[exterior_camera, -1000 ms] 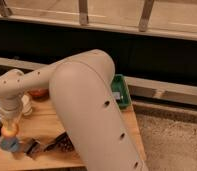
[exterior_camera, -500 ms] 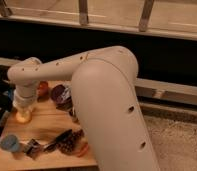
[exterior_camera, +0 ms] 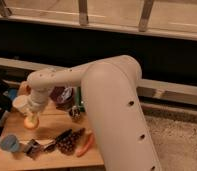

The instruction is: Place apple in table surface

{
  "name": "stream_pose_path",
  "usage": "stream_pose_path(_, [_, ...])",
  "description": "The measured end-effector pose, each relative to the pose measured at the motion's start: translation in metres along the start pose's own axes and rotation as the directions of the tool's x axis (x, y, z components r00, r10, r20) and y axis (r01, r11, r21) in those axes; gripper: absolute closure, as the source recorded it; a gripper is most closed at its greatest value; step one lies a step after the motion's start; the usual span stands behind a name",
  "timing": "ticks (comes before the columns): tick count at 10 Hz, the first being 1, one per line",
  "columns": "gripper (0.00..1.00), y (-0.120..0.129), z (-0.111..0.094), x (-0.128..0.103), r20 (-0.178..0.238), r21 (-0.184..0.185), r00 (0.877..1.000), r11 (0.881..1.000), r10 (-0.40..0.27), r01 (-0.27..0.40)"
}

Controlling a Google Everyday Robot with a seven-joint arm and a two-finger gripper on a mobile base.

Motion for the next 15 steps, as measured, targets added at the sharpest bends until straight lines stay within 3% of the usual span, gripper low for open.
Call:
stream_pose_path(3, [1.0,-0.002,0.025,0.007,-0.007,-0.031,1.0,0.999,0.03,-0.03])
stream_pose_path(5, [0.95,-0.004,0.026,0.007,-0.001,-0.041,0.999,0.998,0.05,-0.05])
stream_pose_path(12, [0.25,-0.009,0.039,0.001,0.007,-0.045,0.997,0.996,0.082,-0.081])
stream_pose_path(13, [0.2,-0.011,0.037,0.001,0.012,-0.044,0.996,0.995,0.085,-0.085])
stream_pose_path(15, [0.2,-0.011,0.033,0.0,0.018,-0.037,0.996,0.996,0.085,-0.084])
